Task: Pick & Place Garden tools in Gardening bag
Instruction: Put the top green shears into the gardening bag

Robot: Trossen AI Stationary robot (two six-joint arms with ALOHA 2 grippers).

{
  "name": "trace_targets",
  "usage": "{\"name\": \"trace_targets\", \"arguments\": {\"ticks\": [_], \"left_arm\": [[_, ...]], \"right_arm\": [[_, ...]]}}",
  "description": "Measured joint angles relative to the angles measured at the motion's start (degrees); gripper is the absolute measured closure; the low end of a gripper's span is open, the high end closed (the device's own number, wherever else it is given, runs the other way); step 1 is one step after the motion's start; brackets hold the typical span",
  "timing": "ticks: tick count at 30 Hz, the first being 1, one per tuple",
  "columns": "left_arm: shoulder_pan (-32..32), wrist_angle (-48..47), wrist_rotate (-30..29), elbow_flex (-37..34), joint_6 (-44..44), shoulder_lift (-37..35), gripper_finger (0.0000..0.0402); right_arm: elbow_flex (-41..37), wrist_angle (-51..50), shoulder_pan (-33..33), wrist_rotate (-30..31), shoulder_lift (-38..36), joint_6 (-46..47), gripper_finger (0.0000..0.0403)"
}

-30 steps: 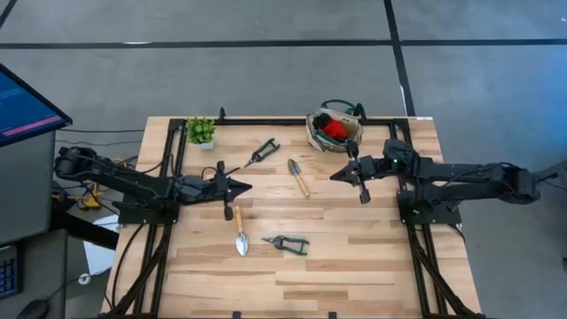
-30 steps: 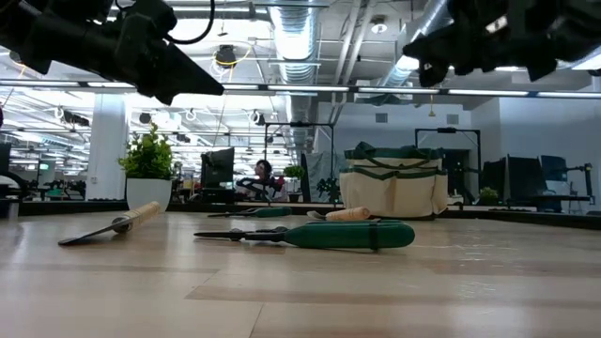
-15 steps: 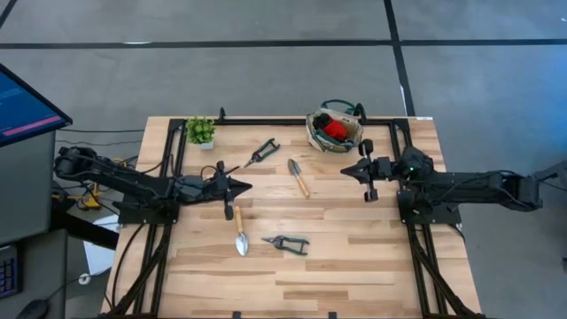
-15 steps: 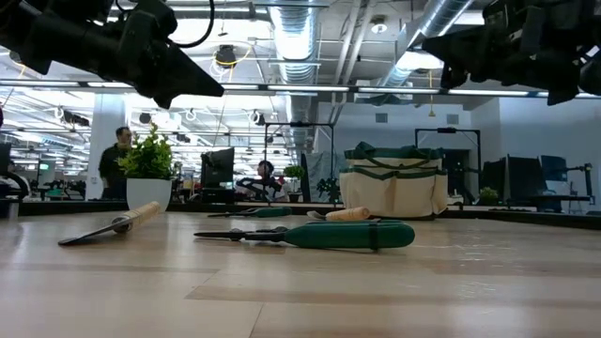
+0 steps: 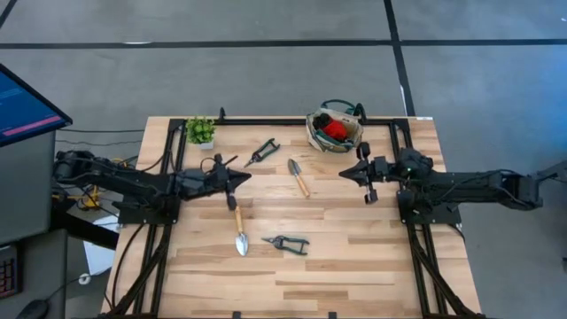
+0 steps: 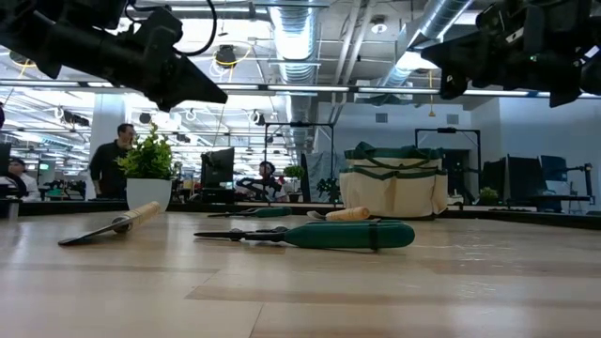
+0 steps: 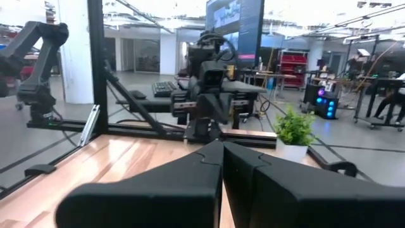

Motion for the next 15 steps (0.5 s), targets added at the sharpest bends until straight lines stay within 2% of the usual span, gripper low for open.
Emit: {"name": "trace_targets", "arguments": {"ticks": [9, 15], "left_arm": [[4.6, 0.3, -1.1, 0.0, 0.9, 0.5, 0.0399], [6.6, 0.4, -0.5, 2.3, 1.0, 6.5, 0.0399]], "right_arm": [[0.0, -0.3, 0.9, 0.1, 0.0, 0.0, 0.0403], [0.0, -0.3, 0.8, 0.2, 0.0, -0.2, 0.0403]]}}
